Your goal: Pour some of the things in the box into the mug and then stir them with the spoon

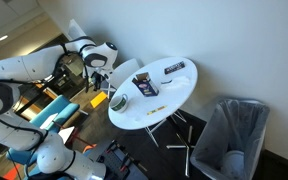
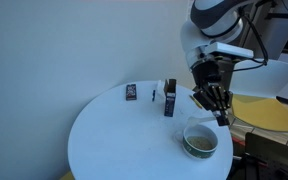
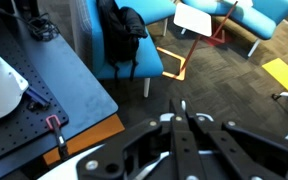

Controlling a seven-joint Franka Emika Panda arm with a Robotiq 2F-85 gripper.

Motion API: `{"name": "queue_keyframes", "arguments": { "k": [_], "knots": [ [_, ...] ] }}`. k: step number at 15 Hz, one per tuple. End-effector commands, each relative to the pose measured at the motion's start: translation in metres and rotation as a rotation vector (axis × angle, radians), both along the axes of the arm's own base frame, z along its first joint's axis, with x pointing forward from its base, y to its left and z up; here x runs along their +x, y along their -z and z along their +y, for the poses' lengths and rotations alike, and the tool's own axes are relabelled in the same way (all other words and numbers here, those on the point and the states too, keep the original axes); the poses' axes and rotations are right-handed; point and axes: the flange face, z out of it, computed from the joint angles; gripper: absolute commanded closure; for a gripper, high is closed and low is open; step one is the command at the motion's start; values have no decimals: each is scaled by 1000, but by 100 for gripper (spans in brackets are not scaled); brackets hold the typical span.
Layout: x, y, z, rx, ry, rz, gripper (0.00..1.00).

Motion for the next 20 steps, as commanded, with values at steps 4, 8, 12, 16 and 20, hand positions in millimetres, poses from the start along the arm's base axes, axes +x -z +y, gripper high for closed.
{"name": "queue_keyframes", "arguments": {
  "k": [4,8,12,16,20],
  "knots": [
    [23,6,59,-177,-90,-282,99],
    [44,14,74,-250,-58,-435,99],
    [63,39,73,-313,5,-524,99],
    [77,75,71,-369,67,-580,99],
    [85,114,72,-412,110,-604,99]
  ]
}}
